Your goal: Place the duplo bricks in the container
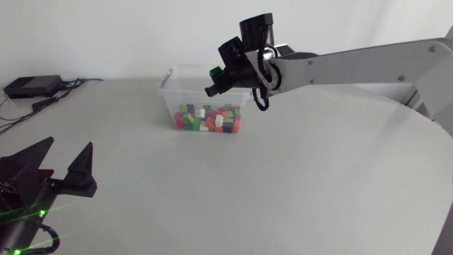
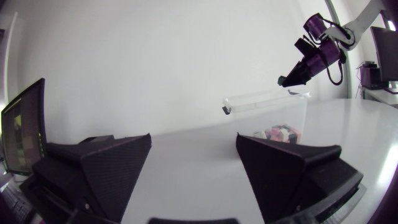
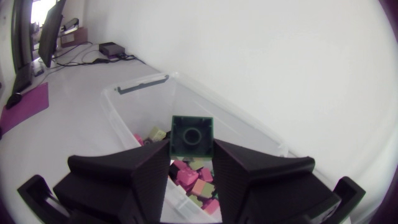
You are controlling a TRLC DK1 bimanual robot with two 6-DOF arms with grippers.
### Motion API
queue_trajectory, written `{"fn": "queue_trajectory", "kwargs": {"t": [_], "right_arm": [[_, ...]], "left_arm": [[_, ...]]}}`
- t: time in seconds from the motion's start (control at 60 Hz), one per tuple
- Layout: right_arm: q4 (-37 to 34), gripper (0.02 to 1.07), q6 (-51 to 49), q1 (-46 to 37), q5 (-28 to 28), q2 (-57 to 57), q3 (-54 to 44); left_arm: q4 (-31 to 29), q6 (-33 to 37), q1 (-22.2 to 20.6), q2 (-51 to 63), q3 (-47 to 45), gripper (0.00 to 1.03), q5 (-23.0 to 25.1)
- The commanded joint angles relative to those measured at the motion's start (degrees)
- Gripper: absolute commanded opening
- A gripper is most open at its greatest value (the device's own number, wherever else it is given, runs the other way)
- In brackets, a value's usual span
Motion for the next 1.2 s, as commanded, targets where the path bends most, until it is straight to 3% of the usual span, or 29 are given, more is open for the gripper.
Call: {"fn": "queue_trajectory", "kwargs": {"t": [0.0, 0.217, 0.25, 0.317, 0.367, 0.65, 1.017, 1.183], "right_arm": [[0.9, 0.30, 1.1, -0.2, 1.0, 3.1, 2.9], [0.4, 0.32, 1.6, -1.1, 3.2, 8.1, 8.2], [0.5, 0.42, 1.6, -1.2, 3.6, 8.6, 8.7], [0.3, 0.83, 1.4, -1.2, 4.6, 9.1, 9.4], [0.2, 1.02, 1.2, -1.0, 5.4, 9.1, 9.2], [5.4, 1.03, 1.0, -1.6, 7.1, -0.4, -0.1], [11.0, 1.03, -1.0, -5.7, 11.0, -21.0, -19.1], [12.3, 1.03, -2.9, -8.2, 13.3, -28.7, -27.2]], "left_arm": [[0.0, -1.4, 0.1, -0.6, -1.3, 0.94, -0.4], [0.0, -1.6, 0.3, -1.0, -1.3, 0.94, -0.7], [0.0, -1.7, 0.2, -1.1, -1.3, 0.94, -0.7], [0.0, -1.8, 0.1, -1.4, -1.3, 0.94, -0.7], [-0.1, -1.9, 0.2, -1.7, -1.3, 0.94, -0.7], [-2.2, -1.8, 0.3, -5.9, -1.3, 0.94, -0.7], [-11.8, -1.8, -0.7, -18.6, -1.3, 0.93, -0.7], [-13.1, -1.8, -0.2, -19.2, -1.3, 0.93, -0.7]]}}
